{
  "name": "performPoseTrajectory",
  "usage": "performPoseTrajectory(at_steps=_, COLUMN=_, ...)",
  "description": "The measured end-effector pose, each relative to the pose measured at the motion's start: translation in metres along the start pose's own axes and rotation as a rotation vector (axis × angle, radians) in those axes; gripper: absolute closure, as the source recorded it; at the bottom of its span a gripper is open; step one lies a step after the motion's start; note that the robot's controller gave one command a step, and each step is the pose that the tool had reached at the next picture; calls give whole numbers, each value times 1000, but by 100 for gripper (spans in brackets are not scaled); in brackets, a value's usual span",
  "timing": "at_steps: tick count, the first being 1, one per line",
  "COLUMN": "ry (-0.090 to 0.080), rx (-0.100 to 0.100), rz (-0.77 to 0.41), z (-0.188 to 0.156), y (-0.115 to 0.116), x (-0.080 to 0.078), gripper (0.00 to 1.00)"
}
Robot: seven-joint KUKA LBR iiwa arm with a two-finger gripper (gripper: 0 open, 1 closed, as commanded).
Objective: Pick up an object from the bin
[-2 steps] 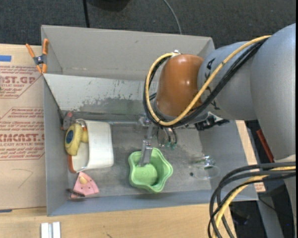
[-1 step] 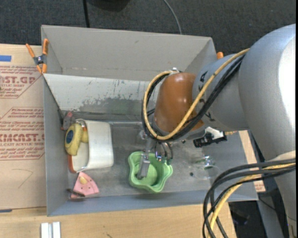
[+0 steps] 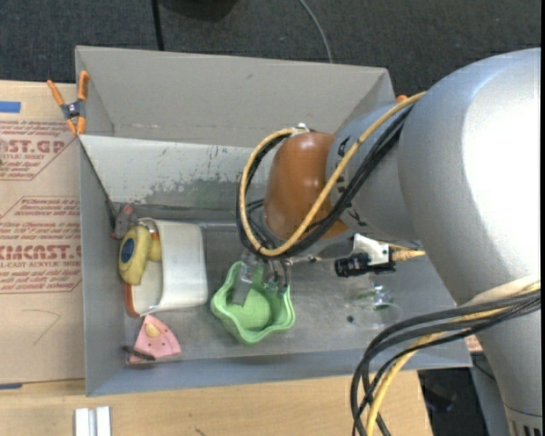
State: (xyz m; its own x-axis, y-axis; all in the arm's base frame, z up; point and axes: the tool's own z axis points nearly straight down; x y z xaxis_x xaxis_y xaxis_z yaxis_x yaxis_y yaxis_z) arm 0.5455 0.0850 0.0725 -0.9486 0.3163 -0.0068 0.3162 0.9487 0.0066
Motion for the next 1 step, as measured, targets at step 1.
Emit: performPoseTrajectory(at_steps=1, ry=0, rx=0, rz=0, z=0, y=0, x=0, gripper=100)
